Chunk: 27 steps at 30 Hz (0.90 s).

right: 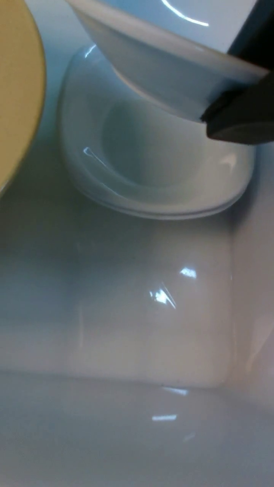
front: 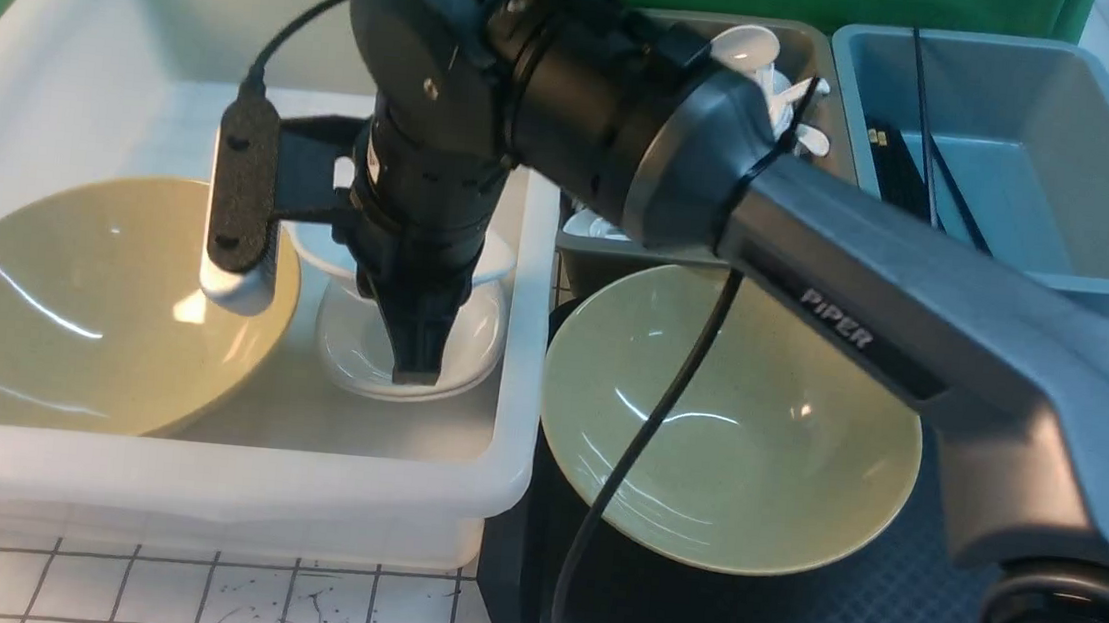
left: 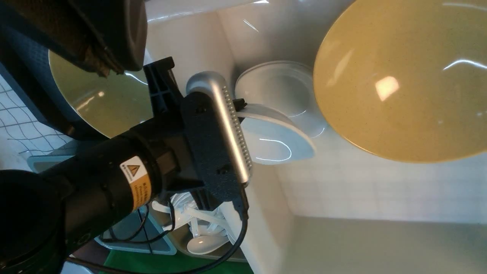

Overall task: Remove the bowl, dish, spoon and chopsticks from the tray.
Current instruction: Use the right arm to put the plate into the large storage box on the left

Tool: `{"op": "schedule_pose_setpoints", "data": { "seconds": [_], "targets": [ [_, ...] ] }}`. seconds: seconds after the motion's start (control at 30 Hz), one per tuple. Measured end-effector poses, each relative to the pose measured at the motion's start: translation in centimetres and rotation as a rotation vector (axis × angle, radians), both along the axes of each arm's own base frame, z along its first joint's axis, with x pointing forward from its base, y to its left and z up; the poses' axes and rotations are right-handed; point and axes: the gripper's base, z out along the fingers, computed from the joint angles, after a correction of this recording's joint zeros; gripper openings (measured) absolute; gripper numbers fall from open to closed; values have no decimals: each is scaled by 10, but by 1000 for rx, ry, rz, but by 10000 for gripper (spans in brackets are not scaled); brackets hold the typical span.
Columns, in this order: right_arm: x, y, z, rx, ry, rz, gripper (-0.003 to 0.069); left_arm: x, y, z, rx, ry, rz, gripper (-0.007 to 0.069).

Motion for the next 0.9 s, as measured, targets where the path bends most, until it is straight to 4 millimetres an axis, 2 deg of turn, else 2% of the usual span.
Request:
{"op": "schedule_pose_setpoints", "data": {
  "seconds": [0.27, 0.67, 0.8, 0.9],
  "targets": [
    [19, 4, -30, 4, -8, -21, 53, 0, 0, 0, 2, 2, 1, -1],
    [28, 10, -56, -1, -2, -39, 60, 0, 0, 0, 0, 2, 0, -1],
    [30, 11, -62, 8, 7, -67, 87, -1, 0, 0, -7, 8, -4, -1],
    [30, 12, -64, 9, 17, -85, 136, -1, -1, 0, -10, 10, -6, -1]
  ]
}}
